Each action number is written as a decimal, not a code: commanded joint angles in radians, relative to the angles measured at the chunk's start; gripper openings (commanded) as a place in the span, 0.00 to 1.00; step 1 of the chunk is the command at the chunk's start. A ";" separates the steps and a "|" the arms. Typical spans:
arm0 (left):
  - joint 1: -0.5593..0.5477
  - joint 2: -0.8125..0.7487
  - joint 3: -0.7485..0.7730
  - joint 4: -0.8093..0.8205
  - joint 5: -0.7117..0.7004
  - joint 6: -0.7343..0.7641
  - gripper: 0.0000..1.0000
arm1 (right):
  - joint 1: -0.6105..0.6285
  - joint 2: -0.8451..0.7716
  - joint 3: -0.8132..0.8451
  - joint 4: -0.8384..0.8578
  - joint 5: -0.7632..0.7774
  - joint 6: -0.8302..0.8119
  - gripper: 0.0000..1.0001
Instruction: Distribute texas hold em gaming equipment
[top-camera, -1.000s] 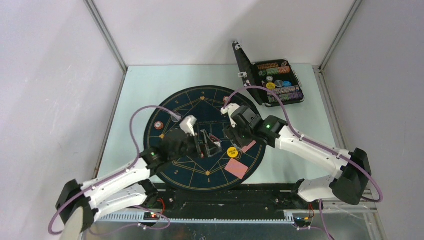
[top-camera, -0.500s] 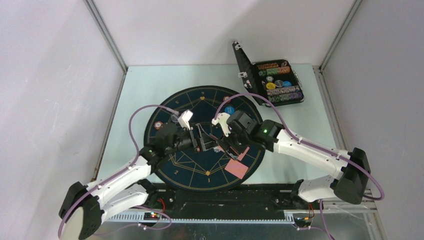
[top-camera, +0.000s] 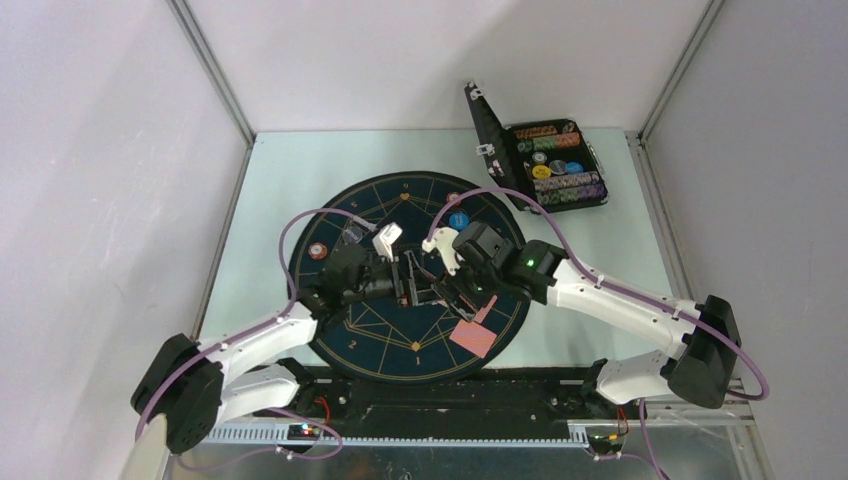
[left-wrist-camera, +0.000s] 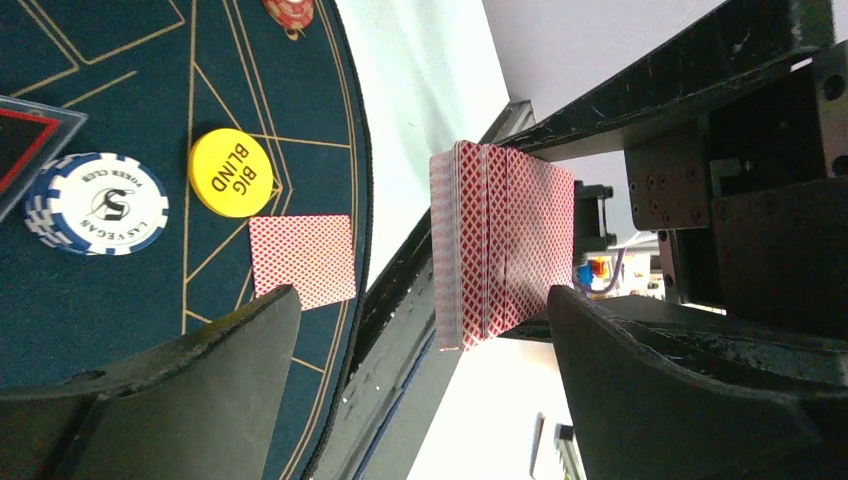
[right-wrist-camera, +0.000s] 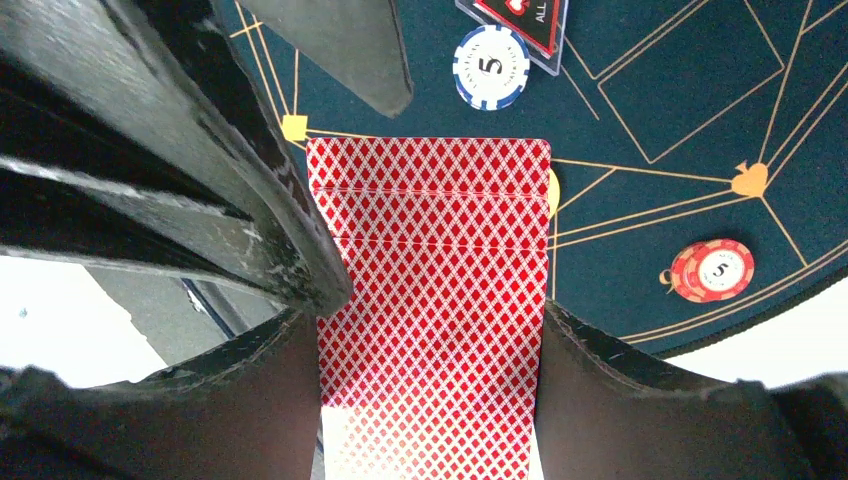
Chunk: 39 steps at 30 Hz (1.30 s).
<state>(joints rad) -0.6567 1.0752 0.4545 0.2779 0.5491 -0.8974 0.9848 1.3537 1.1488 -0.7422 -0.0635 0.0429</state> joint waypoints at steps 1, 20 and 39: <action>-0.016 0.027 0.017 0.121 0.061 0.011 1.00 | 0.010 -0.013 0.009 0.044 -0.015 -0.017 0.00; -0.075 0.114 0.092 -0.001 0.006 0.109 1.00 | 0.015 -0.030 0.008 0.053 -0.026 -0.017 0.00; -0.046 -0.025 0.104 -0.284 -0.222 0.191 0.99 | 0.016 -0.048 0.008 0.049 -0.016 -0.014 0.00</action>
<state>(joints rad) -0.7204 1.0893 0.5488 0.0895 0.4080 -0.7586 0.9981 1.3533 1.1408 -0.7444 -0.0826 0.0330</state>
